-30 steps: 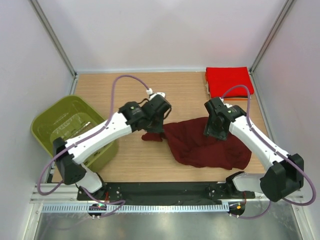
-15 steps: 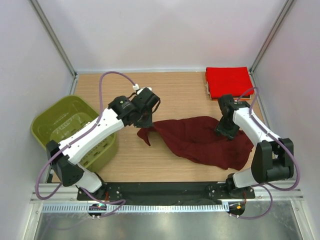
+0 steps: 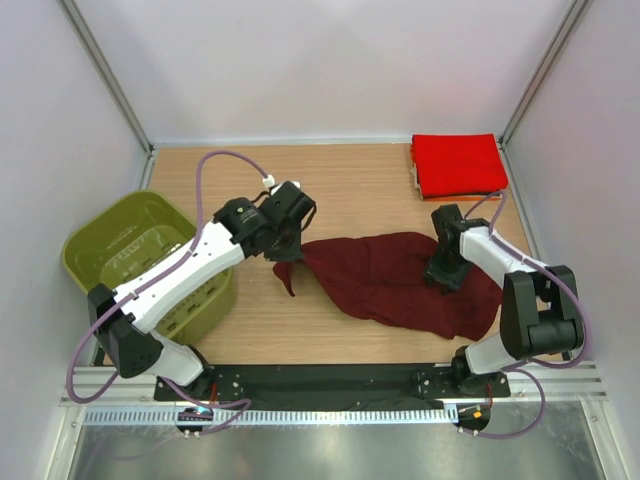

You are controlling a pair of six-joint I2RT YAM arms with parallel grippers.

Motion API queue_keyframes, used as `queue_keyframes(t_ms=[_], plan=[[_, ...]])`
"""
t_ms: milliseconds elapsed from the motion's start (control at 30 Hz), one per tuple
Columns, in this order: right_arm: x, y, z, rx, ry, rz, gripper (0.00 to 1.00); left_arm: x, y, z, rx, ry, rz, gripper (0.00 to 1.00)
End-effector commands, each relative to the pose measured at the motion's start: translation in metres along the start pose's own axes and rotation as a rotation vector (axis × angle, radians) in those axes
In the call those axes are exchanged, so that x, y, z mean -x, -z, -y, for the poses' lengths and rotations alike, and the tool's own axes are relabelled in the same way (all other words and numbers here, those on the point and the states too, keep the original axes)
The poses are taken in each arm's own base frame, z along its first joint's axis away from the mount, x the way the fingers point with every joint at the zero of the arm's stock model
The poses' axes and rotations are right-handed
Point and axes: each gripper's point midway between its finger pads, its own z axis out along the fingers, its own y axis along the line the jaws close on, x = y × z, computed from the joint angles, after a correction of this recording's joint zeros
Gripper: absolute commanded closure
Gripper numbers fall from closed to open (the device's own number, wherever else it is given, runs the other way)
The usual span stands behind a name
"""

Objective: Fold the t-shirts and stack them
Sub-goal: Flatten the tshirt out

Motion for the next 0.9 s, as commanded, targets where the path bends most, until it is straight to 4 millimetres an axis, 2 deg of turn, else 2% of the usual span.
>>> queue_keyframes(t_ms=[0, 200, 300, 333, 367, 400, 467, 500, 533, 567, 600, 633, 667, 700, 767, 800, 867], plan=[[0.004, -0.007, -0.007, 0.054, 0.033, 0.041, 0.52, 0.013, 0.01, 0.004, -0.046, 0.025, 0.057, 1.0], [0.007, -0.011, -0.009, 0.077, 0.065, 0.071, 0.55, 0.012, 0.009, 0.006, -0.048, 0.026, 0.05, 1.0], [0.014, -0.007, -0.015, 0.105, 0.07, 0.096, 0.73, 0.011, 0.008, 0.005, -0.045, 0.032, 0.046, 1.0], [0.017, -0.004, -0.017, 0.116, 0.078, 0.108, 0.88, 0.011, 0.007, 0.005, -0.045, 0.034, 0.044, 1.0], [0.02, -0.001, -0.017, 0.119, 0.083, 0.118, 0.95, 0.012, 0.007, 0.006, -0.046, 0.037, 0.044, 1.0], [0.031, 0.012, -0.022, 0.139, 0.077, 0.154, 0.99, 0.014, 0.006, 0.005, -0.047, 0.046, 0.047, 1.0], [0.041, 0.031, -0.02, 0.128, 0.064, 0.19, 0.99, 0.025, 0.008, 0.001, -0.04, 0.061, 0.064, 1.0], [0.061, 0.055, -0.026, 0.153, 0.043, 0.253, 0.99, 0.032, 0.01, -0.001, -0.033, 0.07, 0.08, 1.0], [0.071, 0.076, -0.026, 0.167, 0.026, 0.301, 0.99, 0.046, 0.019, 0.0, -0.045, 0.081, 0.112, 1.0], [0.077, 0.091, -0.016, 0.127, 0.008, 0.327, 0.99, 0.057, 0.022, -0.008, -0.027, 0.085, 0.125, 1.0], [0.1, 0.127, -0.023, 0.169, -0.022, 0.409, 0.99, 0.067, 0.027, -0.01, -0.028, 0.086, 0.143, 1.0], [0.11, 0.15, -0.022, 0.19, -0.039, 0.457, 0.99, 0.076, 0.031, -0.014, -0.009, 0.084, 0.166, 1.0], [0.117, 0.168, -0.017, 0.18, -0.051, 0.49, 0.99, 0.098, 0.046, -0.017, -0.004, 0.094, 0.211, 1.0], [0.136, 0.212, -0.021, 0.238, -0.087, 0.576, 0.99, 0.108, 0.053, -0.022, 0.018, 0.073, 0.241, 1.0], [0.149, 0.246, -0.019, 0.263, -0.12, 0.639, 0.99, 0.137, 0.076, -0.023, 0.018, 0.067, 0.309, 1.0], [0.163, 0.283, -0.017, 0.31, -0.159, 0.722, 0.99, 0.147, 0.085, -0.023, 0.023, 0.052, 0.338, 1.0], [0.175, 0.313, -0.017, 0.349, -0.182, 0.788, 0.99, 0.167, 0.108, -0.025, 0.025, 0.067, 0.408, 1.0]])
